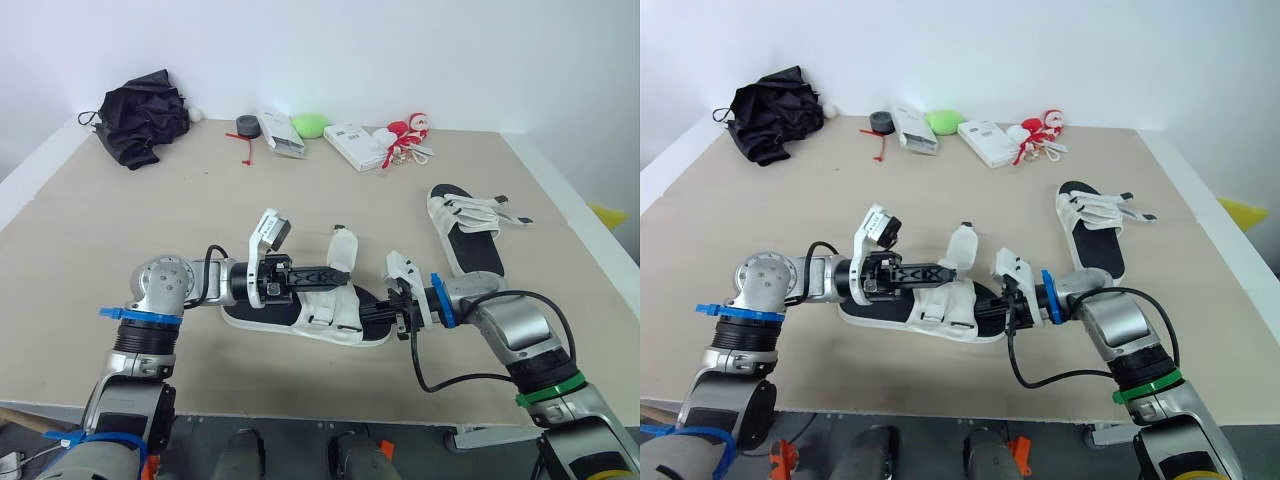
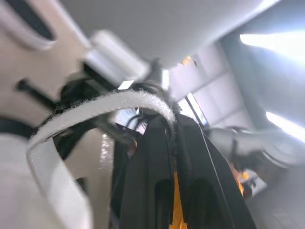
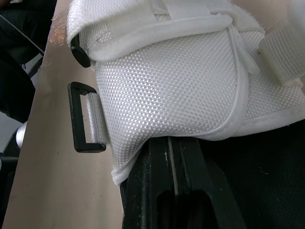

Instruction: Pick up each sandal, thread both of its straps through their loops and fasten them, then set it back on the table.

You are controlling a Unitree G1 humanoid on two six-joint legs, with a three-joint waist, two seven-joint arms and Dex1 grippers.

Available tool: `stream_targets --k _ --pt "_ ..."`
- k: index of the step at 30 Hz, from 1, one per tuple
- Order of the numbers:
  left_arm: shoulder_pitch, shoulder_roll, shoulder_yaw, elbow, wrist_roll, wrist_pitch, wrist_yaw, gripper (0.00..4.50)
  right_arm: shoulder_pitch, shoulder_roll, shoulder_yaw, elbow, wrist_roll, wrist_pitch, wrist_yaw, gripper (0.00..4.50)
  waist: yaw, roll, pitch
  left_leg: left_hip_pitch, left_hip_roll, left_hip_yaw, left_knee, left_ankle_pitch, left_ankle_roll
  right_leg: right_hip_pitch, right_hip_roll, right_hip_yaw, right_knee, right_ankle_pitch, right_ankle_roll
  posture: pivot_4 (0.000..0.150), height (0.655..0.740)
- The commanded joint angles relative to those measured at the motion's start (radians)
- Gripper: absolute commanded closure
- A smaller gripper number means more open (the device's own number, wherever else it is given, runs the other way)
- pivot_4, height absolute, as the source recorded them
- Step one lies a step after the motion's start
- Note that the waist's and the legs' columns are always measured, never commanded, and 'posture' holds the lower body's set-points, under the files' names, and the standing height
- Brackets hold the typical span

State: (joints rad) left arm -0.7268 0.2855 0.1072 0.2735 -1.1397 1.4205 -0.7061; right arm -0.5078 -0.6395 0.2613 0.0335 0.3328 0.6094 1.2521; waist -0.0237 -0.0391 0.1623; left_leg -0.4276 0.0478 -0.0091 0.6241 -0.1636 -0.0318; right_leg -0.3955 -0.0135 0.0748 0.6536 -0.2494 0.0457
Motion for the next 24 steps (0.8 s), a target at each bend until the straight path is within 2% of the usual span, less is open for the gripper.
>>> stream_targets --k 1,6,10,12,13,14,24 --pt "-0.019 -0.036 0.083 0.072 0.008 0.051 0.124 4.36 0.04 -0.019 0.03 0.03 -0.04 0.033 -0.028 4.5 0.0 0.0 0.0 0.0 0.0 0.0 0.0 0.0 0.0 0.0 0.0 0.0 0.0 0.0 0.0 0.15 0.738" --pt "-0.015 -0.084 0.136 0.148 0.074 0.036 0.277 4.36 0.044 -0.023 0.028 0.026 -0.036 0.037 -0.029 4.5 0.0 0.0 -0.001 0.004 0.0 0.0 0.0 0.0 0.0 0.004 0.0 0.0 0.0 -0.001 -0.002 0.15 0.738" --pt "-0.01 -0.105 0.16 0.168 0.089 0.031 0.326 3.57 0.045 -0.025 0.029 0.023 -0.035 0.039 -0.031 4.5 0.0 0.0 -0.001 0.004 -0.001 0.0 0.0 0.0 -0.001 0.005 -0.001 0.0 0.0 -0.001 -0.003 0.15 0.738" --pt "-0.018 -0.122 0.181 0.188 0.117 0.007 0.381 2.74 0.047 -0.027 0.029 0.022 -0.035 0.039 -0.029 4.5 0.0 0.0 -0.001 0.004 -0.001 0.0 -0.001 0.0 -0.001 0.005 -0.001 0.0 -0.001 -0.002 -0.003 0.15 0.738" --pt "-0.021 -0.13 0.198 0.191 0.121 0.003 0.402 2.6 0.045 -0.027 0.029 0.024 -0.036 0.041 -0.027 4.5 0.0 0.0 -0.001 0.004 -0.001 0.0 -0.001 -0.001 -0.001 0.005 -0.001 0.0 -0.001 -0.002 -0.002 0.15 0.738" --pt "-0.024 -0.136 0.214 0.194 0.119 0.009 0.414 2.19 0.044 -0.028 0.03 0.025 -0.036 0.041 -0.026 4.5 0.0 0.0 -0.001 0.004 -0.001 0.0 -0.001 -0.001 -0.002 0.005 -0.001 0.0 -0.001 -0.002 -0.002 0.15 0.738" --pt "-0.068 -0.153 0.286 0.211 0.132 -0.024 0.471 2.19 0.035 -0.024 0.037 0.033 -0.04 0.04 -0.021 4.5 0.0 0.0 -0.002 0.004 -0.002 -0.001 -0.002 -0.001 -0.002 0.006 -0.002 0.0 -0.002 -0.002 -0.002 0.15 0.738"
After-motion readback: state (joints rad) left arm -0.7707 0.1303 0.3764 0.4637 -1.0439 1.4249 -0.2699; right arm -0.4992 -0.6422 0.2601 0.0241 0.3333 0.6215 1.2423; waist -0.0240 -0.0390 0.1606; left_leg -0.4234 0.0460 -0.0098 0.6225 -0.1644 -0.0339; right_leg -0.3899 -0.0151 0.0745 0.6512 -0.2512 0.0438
